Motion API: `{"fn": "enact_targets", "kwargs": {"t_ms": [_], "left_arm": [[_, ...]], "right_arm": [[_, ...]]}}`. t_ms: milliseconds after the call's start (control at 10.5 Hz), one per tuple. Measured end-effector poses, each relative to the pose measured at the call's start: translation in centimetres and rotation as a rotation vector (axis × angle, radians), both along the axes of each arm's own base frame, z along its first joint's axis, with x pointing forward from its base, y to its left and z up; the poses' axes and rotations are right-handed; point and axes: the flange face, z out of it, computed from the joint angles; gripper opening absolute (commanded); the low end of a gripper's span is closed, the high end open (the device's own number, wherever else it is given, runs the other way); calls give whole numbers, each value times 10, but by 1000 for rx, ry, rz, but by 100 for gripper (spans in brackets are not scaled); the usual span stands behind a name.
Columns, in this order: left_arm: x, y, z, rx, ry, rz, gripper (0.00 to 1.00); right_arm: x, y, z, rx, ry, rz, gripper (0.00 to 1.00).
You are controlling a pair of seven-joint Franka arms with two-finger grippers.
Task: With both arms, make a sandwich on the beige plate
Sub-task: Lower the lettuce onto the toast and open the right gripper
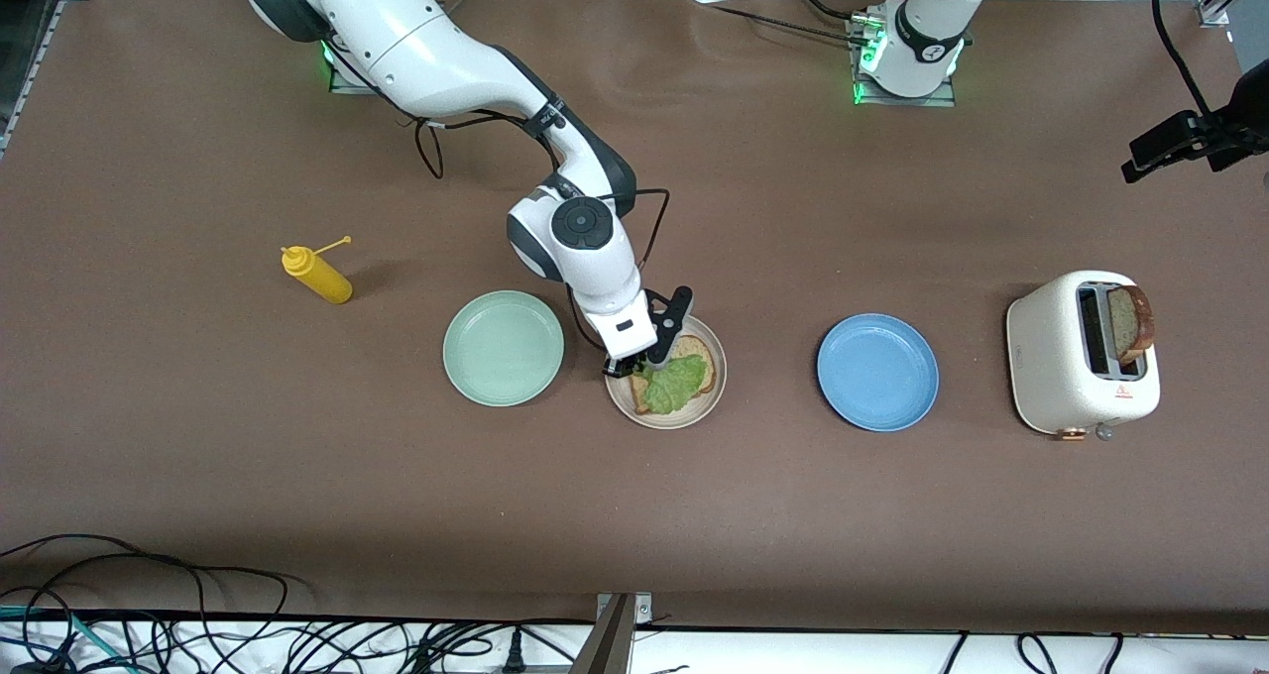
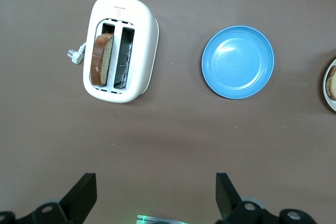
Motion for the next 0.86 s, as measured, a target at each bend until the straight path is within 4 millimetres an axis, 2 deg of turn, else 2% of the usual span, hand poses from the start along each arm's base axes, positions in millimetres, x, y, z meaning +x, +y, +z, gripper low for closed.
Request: {"fn": "enact_targets", "kwargs": {"t_ms": [574,669,861], "left_arm": [[0,0,0,0,0,0,100],[0,0,0,0,0,0,100],[0,0,0,0,0,0,100]], "right_arm": [[4,-2,7,-2,4,-12,100],[11,-7,15,1,24,-42,100],[31,-34,56,-6,76,-117,100]]}}
